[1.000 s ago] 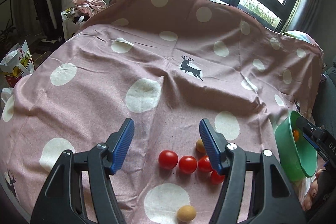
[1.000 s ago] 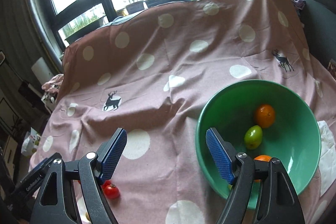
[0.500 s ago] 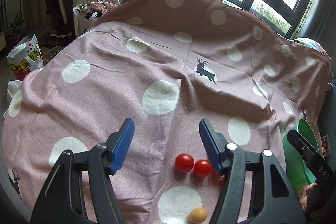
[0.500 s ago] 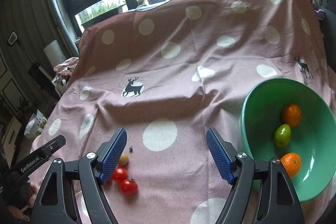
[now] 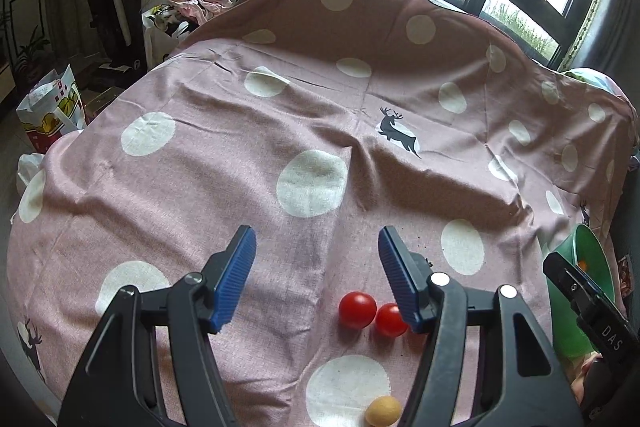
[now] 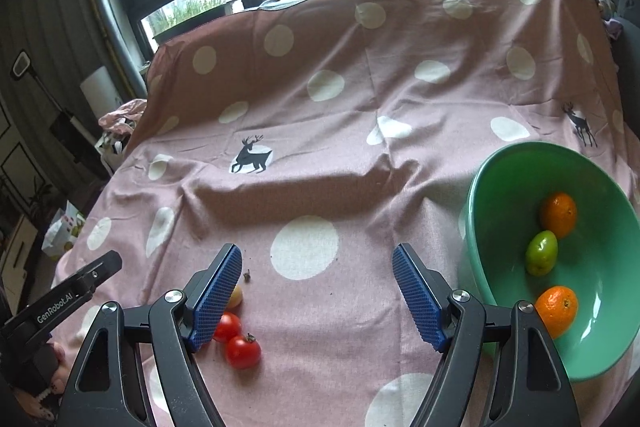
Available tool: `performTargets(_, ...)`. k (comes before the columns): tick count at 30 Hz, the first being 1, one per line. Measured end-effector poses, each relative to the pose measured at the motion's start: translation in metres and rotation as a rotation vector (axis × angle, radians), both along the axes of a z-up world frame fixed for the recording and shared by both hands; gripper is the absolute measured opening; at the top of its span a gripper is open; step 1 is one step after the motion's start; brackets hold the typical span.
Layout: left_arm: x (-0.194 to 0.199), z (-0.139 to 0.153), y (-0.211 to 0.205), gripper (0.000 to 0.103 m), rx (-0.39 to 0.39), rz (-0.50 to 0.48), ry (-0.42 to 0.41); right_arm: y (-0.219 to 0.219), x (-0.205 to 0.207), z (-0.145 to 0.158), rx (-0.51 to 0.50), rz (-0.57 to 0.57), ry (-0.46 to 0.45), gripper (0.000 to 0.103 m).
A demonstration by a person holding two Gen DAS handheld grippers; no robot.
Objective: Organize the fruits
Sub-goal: 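Move the right gripper back to the cherry tomatoes on the cloth, then lower the right gripper around a cherry tomato and close on it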
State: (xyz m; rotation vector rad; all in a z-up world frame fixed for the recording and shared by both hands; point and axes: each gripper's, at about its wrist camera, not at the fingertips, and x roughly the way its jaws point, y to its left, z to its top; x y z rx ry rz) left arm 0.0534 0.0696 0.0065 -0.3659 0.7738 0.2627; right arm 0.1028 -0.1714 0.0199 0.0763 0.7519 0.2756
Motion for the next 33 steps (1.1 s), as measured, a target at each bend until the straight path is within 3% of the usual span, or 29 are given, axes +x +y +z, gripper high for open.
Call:
performTargets(9, 0.004, -0.003, 0.005, 0.057, -0.055, -0.016, 0.011, 0.01, 0.002, -0.005, 0.037, 0.081, 0.055, 0.077)
performTargets(12, 0.006, -0.004, 0.002, 0.052, -0.075, -0.047, 0.022, 0.017, 0.004, -0.008, 0.039, 0.112, 0.099, 0.066)
performTargets(16, 0.01, -0.009, -0.004, 0.04, -0.105, -0.1, 0.058, 0.018, 0.013, -0.022, 0.13, 0.165, 0.249, 0.045)
performTargets(20, 0.013, -0.013, -0.013, 0.036, -0.138, -0.16, 0.081, 0.02, 0.016, -0.035, 0.202, 0.206, 0.354, 0.041)
performTargets(26, 0.015, -0.02, -0.02, 0.035, -0.177, -0.216, 0.121, 0.027, 0.012, -0.049, 0.167, 0.214, 0.443, 0.041)
performTargets(33, 0.017, -0.028, -0.012, 0.03, -0.236, -0.19, 0.163, 0.042, 0.004, -0.055, 0.085, 0.25, 0.438, 0.039)
